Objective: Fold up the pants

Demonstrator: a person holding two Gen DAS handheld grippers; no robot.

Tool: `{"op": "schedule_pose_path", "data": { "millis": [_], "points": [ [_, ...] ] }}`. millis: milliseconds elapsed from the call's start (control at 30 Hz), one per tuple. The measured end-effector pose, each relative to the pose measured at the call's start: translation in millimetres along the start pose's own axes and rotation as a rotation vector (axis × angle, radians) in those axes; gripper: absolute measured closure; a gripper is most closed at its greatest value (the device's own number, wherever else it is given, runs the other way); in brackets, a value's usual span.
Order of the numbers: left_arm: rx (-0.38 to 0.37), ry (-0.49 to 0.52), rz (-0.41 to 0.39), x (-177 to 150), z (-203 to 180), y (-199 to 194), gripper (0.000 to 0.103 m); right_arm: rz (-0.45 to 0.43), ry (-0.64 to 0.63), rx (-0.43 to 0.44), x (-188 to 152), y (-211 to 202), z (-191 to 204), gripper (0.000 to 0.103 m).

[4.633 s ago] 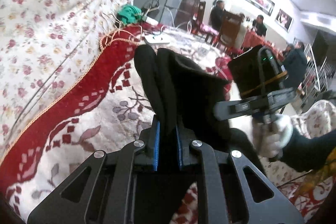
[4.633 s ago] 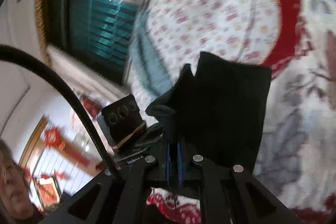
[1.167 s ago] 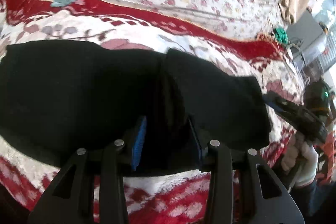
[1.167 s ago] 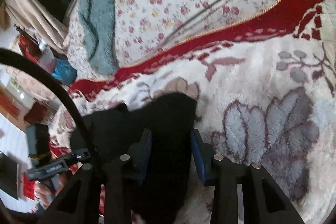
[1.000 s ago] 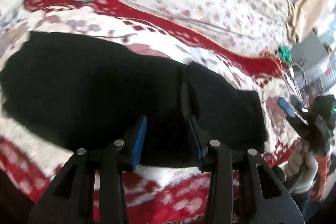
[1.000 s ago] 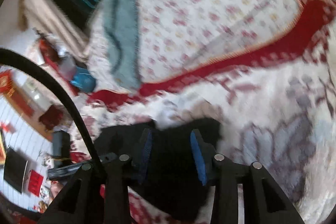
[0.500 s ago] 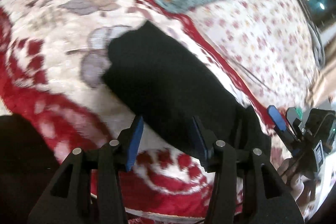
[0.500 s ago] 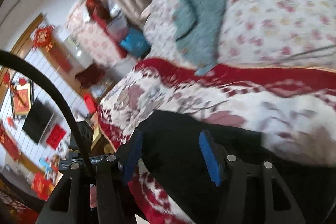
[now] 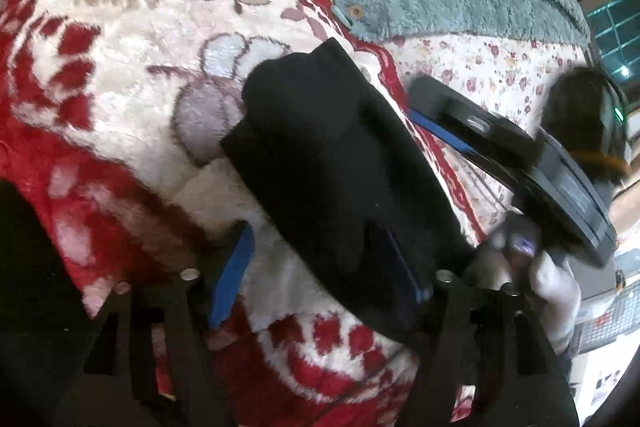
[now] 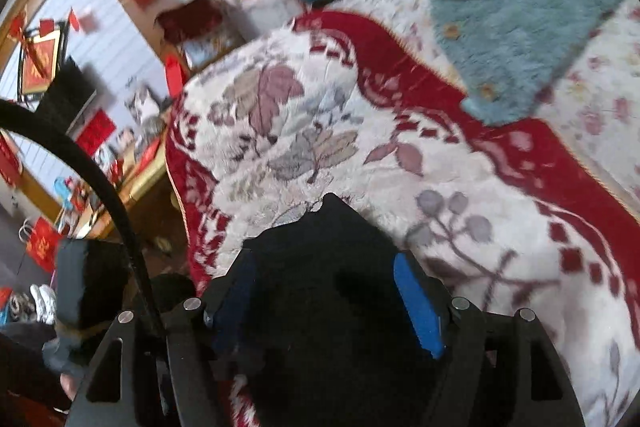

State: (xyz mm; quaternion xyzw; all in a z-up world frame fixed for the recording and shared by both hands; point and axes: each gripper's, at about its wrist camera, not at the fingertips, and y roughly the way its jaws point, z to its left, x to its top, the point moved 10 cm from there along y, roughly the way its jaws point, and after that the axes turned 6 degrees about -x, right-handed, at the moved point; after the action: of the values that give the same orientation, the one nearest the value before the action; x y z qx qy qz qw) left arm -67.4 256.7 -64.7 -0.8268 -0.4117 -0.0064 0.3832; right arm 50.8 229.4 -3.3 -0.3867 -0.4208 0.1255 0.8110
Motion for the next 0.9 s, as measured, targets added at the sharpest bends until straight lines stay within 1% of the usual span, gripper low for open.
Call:
{"op": "schedule_pose_path", "data": {
  "millis": [67,133,233,267,333,367,400,433,467,500,533,633,700,833,900],
  "points": [
    [-0.004,-0.019,-0.016,1.6,-1.2,2.5,0.031,0.041,-0.031,-0.016,4.6,20.3,-0.9,0.034],
    [0.011,-0.024,-0.023,2.4,-2.0,5.1,0.031,0.069,-0.049,-0.022,7.2,34.4,-1.7,0.034],
    [0.019,0.002,-0.024,3.8,-4.6,9.5,0.028,0.120,-0.056,-0.009,6.8,58.9,-3.3,0.035],
    [0.023,0.014,-0.024,4.1,-5.0,11.4,0.028,0.121,-0.058,-0.009,5.7,62.7,-3.7,0.035],
    [0.020,0.032,-0.034,6.1,-6.4,13.7,0.028,0.099,-0.058,-0.014,5.2,65.0,-6.2,0.043],
    [0.021,0.048,-0.036,7.0,-7.8,15.3,0.036,0.087,-0.045,-0.009,4.5,63.3,-8.6,0.046],
    [0.035,0.074,-0.039,8.6,-8.0,17.3,0.058,0.069,-0.022,0.006,4.7,58.9,-11.5,0.054],
    [0.055,0.082,-0.031,9.7,-4.9,19.9,0.064,0.048,0.007,0.024,5.4,53.4,-14.8,0.066],
    [0.037,0.071,-0.030,10.9,-3.7,20.5,0.072,0.028,0.039,0.047,6.2,47.3,-17.5,0.071],
    [-0.002,0.054,-0.026,12.3,-4.6,20.1,0.082,0.014,0.065,0.069,6.7,41.6,-18.9,0.079],
    [-0.023,0.052,-0.018,12.4,-6.9,19.6,0.085,-0.004,0.087,0.089,7.4,35.0,-19.0,0.080],
    [-0.024,0.102,-0.037,12.9,-19.1,10.2,0.087,-0.060,0.105,0.121,10.1,13.6,-11.8,0.082],
    [-0.034,0.140,-0.058,14.1,-33.2,0.1,0.087,-0.110,0.112,0.141,13.8,-7.7,-6.1,0.083],
    [-0.101,0.227,-0.084,14.8,-74.4,-20.5,0.087,-0.221,0.149,0.186,22.3,-62.8,-2.6,0.083],
    [-0.150,0.296,-0.082,9.6,-104.3,-28.9,0.087,-0.279,0.170,0.208,24.3,-95.4,-3.9,0.083]
  ]
}}
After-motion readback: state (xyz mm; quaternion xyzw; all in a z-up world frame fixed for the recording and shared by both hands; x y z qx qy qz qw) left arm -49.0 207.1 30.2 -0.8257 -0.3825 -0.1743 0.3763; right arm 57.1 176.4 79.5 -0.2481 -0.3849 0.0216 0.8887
